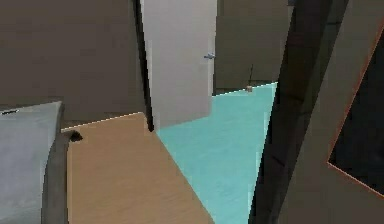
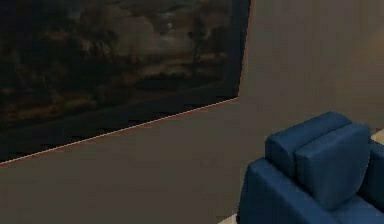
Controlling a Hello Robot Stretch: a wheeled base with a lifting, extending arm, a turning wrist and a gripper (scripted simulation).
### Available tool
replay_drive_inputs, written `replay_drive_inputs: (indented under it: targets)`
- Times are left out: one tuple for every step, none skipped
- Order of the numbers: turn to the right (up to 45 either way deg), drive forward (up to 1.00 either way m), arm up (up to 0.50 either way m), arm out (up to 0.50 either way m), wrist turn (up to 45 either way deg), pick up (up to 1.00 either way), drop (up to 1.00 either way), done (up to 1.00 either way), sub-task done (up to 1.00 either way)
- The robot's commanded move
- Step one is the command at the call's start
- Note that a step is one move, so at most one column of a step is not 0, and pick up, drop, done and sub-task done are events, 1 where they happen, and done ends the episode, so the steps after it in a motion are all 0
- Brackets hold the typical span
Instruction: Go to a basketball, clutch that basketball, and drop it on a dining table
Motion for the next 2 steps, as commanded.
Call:
replay_drive_inputs:
  targets:
    - [0.0,0.55,0.0,0.0,0.0,0.0,0.0,0.0,0.0]
    - [-24.0,0.0,0.0,0.0,0.0,0.0,0.0,0.0,0.0]
